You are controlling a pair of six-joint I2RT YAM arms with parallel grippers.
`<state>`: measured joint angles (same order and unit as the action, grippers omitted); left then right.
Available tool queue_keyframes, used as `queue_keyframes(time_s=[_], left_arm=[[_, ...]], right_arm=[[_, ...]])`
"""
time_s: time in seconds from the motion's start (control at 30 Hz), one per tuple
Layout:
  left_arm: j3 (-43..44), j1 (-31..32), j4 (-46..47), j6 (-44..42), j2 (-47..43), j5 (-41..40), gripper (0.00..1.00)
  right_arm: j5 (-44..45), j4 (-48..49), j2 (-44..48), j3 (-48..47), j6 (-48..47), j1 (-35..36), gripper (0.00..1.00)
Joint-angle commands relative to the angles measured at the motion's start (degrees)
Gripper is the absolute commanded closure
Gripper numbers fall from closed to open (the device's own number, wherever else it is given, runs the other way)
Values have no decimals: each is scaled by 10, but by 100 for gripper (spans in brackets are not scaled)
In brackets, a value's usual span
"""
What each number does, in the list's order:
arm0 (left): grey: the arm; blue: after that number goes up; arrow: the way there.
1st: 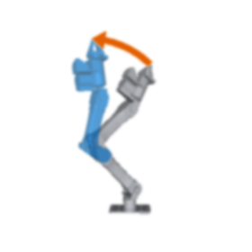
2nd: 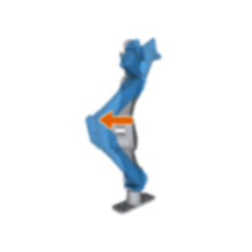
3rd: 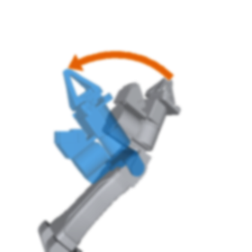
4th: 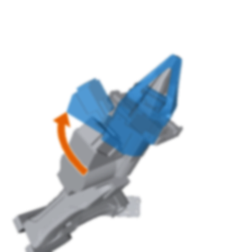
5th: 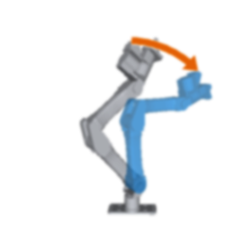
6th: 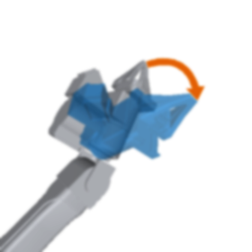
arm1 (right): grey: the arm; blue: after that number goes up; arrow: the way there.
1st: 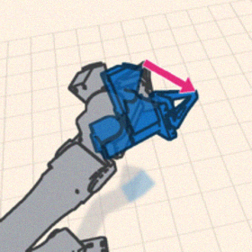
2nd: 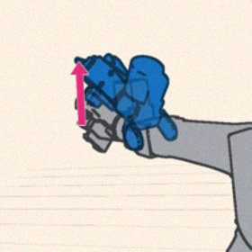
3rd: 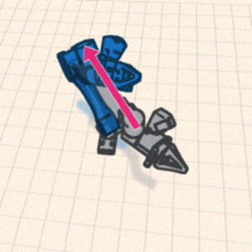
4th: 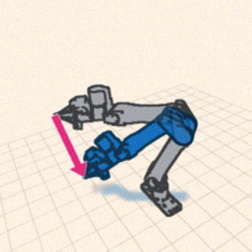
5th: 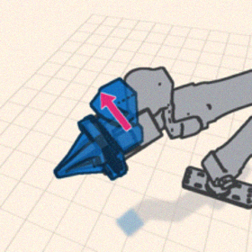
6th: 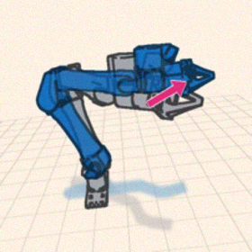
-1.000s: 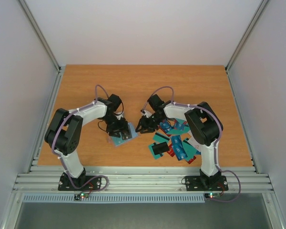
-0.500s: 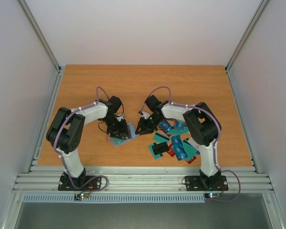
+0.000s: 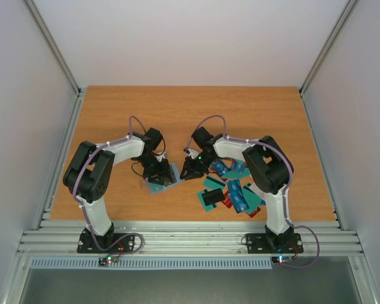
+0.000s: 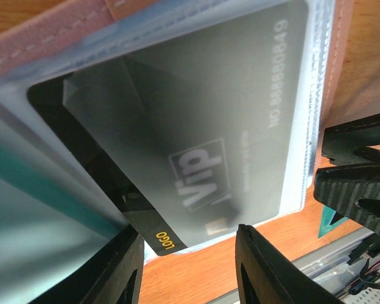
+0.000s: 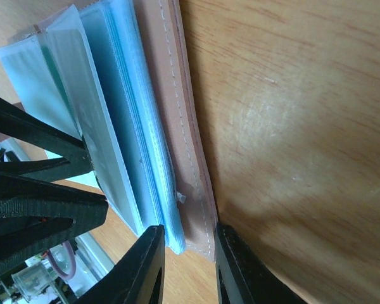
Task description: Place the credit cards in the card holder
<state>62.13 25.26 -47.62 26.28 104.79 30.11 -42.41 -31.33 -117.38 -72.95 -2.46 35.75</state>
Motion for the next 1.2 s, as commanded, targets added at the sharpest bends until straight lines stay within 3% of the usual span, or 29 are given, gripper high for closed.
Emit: queue_keyframes(time_s=[0.0,1.17], left_arm=[[9,4,16,-9,18,7,58],[41,14,19,-7,-11,43,58]], right_arm=[[7,-8,-18,-9,-4,15,76],[38,-60,-29,-42,-21,18,77]])
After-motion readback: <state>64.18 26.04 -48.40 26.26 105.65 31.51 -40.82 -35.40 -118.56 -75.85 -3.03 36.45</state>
